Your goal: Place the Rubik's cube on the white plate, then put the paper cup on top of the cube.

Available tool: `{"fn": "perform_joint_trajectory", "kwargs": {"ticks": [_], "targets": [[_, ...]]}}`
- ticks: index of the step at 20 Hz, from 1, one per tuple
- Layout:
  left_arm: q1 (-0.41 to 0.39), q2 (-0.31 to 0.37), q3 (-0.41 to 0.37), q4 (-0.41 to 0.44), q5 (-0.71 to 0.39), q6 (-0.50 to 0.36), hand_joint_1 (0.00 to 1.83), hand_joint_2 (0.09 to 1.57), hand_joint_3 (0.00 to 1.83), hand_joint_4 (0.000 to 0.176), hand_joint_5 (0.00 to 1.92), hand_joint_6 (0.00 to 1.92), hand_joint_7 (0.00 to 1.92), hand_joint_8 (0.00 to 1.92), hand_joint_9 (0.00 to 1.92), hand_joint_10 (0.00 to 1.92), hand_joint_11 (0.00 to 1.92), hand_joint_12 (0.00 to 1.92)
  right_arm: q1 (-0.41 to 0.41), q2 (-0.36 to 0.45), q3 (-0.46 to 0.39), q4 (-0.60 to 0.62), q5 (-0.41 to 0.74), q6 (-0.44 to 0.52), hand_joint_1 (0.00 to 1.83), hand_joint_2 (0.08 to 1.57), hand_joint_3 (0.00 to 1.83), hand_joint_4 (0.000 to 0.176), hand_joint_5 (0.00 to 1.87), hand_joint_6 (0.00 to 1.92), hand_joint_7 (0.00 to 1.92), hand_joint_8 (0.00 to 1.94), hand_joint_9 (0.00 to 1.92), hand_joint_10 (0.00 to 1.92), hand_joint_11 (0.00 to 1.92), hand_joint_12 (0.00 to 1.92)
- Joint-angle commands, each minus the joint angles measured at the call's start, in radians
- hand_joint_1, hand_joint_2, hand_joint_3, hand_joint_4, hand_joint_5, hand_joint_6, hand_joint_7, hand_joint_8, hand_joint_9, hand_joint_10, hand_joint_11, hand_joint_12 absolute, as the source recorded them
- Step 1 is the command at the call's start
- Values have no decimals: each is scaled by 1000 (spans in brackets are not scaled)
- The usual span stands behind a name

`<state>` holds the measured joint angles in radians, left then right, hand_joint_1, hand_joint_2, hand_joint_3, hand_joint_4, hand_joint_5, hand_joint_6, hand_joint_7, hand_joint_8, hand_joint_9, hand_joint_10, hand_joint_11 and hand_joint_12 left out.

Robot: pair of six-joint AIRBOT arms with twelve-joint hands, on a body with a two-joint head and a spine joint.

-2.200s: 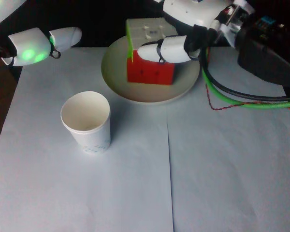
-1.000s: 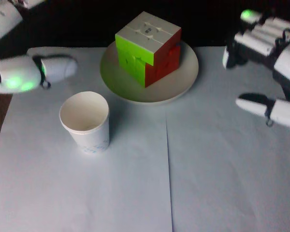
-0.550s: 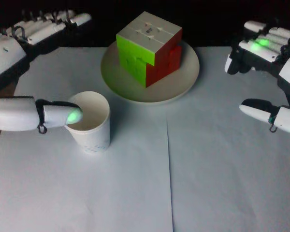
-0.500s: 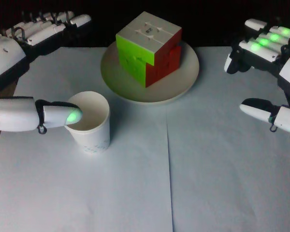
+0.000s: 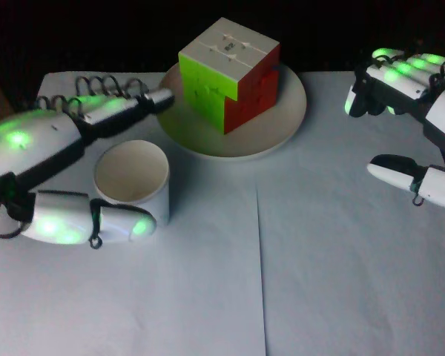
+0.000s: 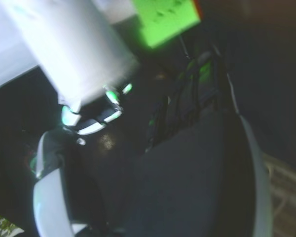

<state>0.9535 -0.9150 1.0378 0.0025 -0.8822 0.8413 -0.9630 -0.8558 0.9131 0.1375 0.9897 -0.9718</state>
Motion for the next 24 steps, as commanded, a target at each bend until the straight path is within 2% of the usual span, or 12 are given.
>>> {"fn": "perform_joint_trajectory", "kwargs": {"ticks": [1, 4, 6, 7, 8, 9, 10, 12, 15, 17, 20, 24], "targets": [[-6, -8, 6, -14, -104, -6, 696, 993, 0, 171, 0, 0, 0, 0, 0, 0, 3, 183, 10, -2, 5, -2, 126, 2, 932, 1238, 0, 0, 52, 1480, 198, 1595, 197, 1770, 128, 1921], [-7, -15, 12, -2, -87, -6, 710, 1038, 6, 127, 35, 7, 55, 10, 42, 16, 0, 713, 10, -8, 7, -1, 126, 2, 954, 1242, 0, 0, 41, 1475, 165, 1589, 202, 1806, 206, 1921], [-8, -15, 13, 1, -80, -5, 793, 1101, 8, 64, 218, 24, 224, 23, 202, 67, 0, 1149, 10, -9, 8, 0, 126, 2, 910, 1239, 0, 0, 52, 1472, 173, 1588, 215, 1793, 195, 1921], [-8, -15, 14, 1, -79, -5, 853, 1118, 6, 90, 276, 32, 270, 29, 229, 115, 0, 1328, 10, -9, 8, 0, 126, 2, 895, 1237, 0, 0, 55, 1440, 157, 1534, 240, 1785, 292, 1921], [-9, -15, 14, 1, -79, -6, 862, 1120, 0, 94, 289, 17, 280, 14, 174, 251, 0, 1348, 10, -10, 8, 1, 126, 2, 895, 1237, 0, 0, 56, 1439, 157, 1529, 239, 1786, 286, 1921], [-9, -15, 15, 1, -80, -6, 959, 1129, 0, 120, 348, 46, 332, 33, 12, 788, 0, 1508, 10, -10, 8, 1, 126, 2, 983, 1230, 0, 0, 69, 1429, 143, 1525, 206, 1848, 282, 1921], [-10, -15, 15, 1, -81, -6, 1043, 1133, 3, 120, 176, 611, 260, 339, 0, 962, 0, 1584, 10, -10, 8, 2, 126, 2, 941, 1234, 0, 0, 52, 1441, 141, 1553, 205, 1847, 252, 1921], [-11, -14, 15, 1, -83, -6, 1095, 1180, 10, 98, 74, 1065, 211, 664, 26, 1132, 0, 1637, 10, -11, 8, 2, 126, 2, 904, 1234, 0, 0, 54, 1414, 176, 1585, 246, 1830, 261, 1921], [-13, -11, 15, 1, -95, -6, 1151, 1171, 0, 97, 85, 1368, 157, 1008, 67, 1319, 0, 1772, 7, -14, 9, 4, 126, 2, 979, 1226, 0, 0, 68, 1399, 146, 1537, 192, 1819, 241, 1921], [-18, -8, 17, 2, -98, -5, 1119, 1185, 6, 127, 53, 1480, 94, 1162, 64, 1384, 9, 1823, 6, -15, 9, 6, 126, 2, 925, 1234, 1, 0, 63, 1388, 165, 1507, 213, 1752, 210, 1921], [-31, -1, 18, 5, -116, -6, 1153, 1150, 0, 118, 56, 1504, 37, 1452, 103, 1617, 189, 1920, 6, -15, 9, 7, 126, 2, 1008, 1234, 0, 0, 50, 1396, 107, 1499, 164, 1816, 249, 1921], [-87, 22, 13, 42, -120, -6, 1091, 1124, 0, 134, 0, 1407, 17, 1254, 40, 1564, 107, 1899, 6, -14, 9, 7, 126, 2, 993, 1245, 4, 0, 66, 1348, 159, 1466, 251, 1824, 331, 1921]]}}
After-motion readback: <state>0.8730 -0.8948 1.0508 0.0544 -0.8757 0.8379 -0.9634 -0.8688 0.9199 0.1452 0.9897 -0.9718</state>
